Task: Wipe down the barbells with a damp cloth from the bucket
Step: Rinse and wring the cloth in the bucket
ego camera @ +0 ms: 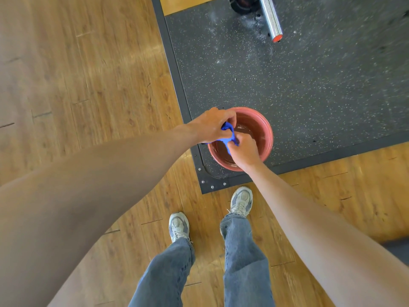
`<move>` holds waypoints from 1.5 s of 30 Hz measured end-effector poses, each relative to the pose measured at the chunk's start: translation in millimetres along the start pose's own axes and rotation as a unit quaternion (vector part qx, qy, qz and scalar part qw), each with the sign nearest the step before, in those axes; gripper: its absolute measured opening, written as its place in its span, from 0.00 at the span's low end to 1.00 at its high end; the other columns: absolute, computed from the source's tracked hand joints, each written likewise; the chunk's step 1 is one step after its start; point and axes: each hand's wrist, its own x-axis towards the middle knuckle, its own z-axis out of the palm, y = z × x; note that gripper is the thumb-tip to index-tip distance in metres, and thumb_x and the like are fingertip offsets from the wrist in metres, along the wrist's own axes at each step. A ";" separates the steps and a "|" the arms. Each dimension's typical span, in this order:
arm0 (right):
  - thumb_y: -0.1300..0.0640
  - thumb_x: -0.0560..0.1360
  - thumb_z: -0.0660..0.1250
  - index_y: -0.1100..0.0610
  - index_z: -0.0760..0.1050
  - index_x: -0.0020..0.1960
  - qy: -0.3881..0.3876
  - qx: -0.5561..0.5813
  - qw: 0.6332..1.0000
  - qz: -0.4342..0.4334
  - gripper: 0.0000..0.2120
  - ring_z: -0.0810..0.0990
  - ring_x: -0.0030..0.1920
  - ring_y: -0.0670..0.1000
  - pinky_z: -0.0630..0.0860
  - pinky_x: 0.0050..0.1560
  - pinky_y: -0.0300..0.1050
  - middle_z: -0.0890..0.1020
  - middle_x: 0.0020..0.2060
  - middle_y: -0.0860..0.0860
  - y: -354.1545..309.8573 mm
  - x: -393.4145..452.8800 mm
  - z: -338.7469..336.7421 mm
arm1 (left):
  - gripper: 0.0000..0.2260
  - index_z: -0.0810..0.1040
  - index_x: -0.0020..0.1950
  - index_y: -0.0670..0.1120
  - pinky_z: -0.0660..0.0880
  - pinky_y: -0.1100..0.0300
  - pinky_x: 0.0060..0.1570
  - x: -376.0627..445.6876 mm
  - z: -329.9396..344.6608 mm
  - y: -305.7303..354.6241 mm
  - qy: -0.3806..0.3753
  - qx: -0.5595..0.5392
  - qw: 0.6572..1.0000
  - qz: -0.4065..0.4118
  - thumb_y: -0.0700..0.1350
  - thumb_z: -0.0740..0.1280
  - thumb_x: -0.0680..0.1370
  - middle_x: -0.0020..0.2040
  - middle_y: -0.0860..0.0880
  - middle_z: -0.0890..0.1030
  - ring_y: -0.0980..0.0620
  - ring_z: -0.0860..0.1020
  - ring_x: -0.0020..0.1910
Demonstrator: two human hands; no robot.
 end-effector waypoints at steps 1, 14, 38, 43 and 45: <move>0.65 0.78 0.62 0.50 0.67 0.32 0.001 -0.011 1.000 0.003 0.18 0.72 0.30 0.49 0.67 0.34 0.47 0.74 0.27 0.47 2.2 0.7 -2.1 | 0.06 0.77 0.51 0.48 0.66 0.63 0.32 0.7 -1.0 -0.4 0.002 0.004 1.000 0.003 0.40 0.69 0.75 0.35 0.50 0.78 0.51 0.72 0.33; 0.61 0.82 0.58 0.55 0.75 0.67 -0.104 0.381 0.894 0.213 0.15 0.86 0.51 0.58 0.82 0.51 0.58 0.86 0.54 0.54 12.2 -0.3 -30.8 | 0.32 0.79 0.58 0.43 0.74 0.51 0.62 -14.6 48.4 -24.7 -0.033 -0.302 0.882 -0.362 0.69 0.51 0.82 0.54 0.44 0.84 0.45 0.82 0.56; 0.68 0.71 0.75 0.54 0.82 0.59 -0.045 0.023 0.995 0.088 0.19 0.85 0.45 0.47 0.80 0.49 0.40 0.86 0.49 0.52 52.1 -10.2 -49.5 | 0.15 0.86 0.56 0.48 0.78 0.50 0.51 -47.3 99.4 -33.1 0.184 -0.174 0.953 -0.166 0.42 0.81 0.70 0.47 0.49 0.85 0.51 0.78 0.43; 0.56 0.76 0.71 0.53 0.83 0.54 -0.014 0.004 0.997 0.079 0.08 0.82 0.53 0.52 0.79 0.58 0.50 0.83 0.54 0.54 60.1 -1.9 -38.6 | 0.04 0.84 0.50 0.48 0.66 0.68 0.56 -47.3 101.2 -35.2 0.232 -0.116 0.956 -0.136 0.44 0.76 0.76 0.54 0.51 0.74 0.52 0.68 0.56; 0.57 0.79 0.68 0.56 0.80 0.54 -0.014 0.059 0.991 0.118 0.06 0.80 0.52 0.47 0.74 0.53 0.41 0.82 0.52 0.52 56.4 -0.2 -35.1 | 0.03 0.78 0.48 0.48 0.67 0.66 0.53 -43.3 101.2 -35.8 0.202 -0.165 0.956 -0.134 0.43 0.72 0.79 0.50 0.52 0.73 0.53 0.71 0.52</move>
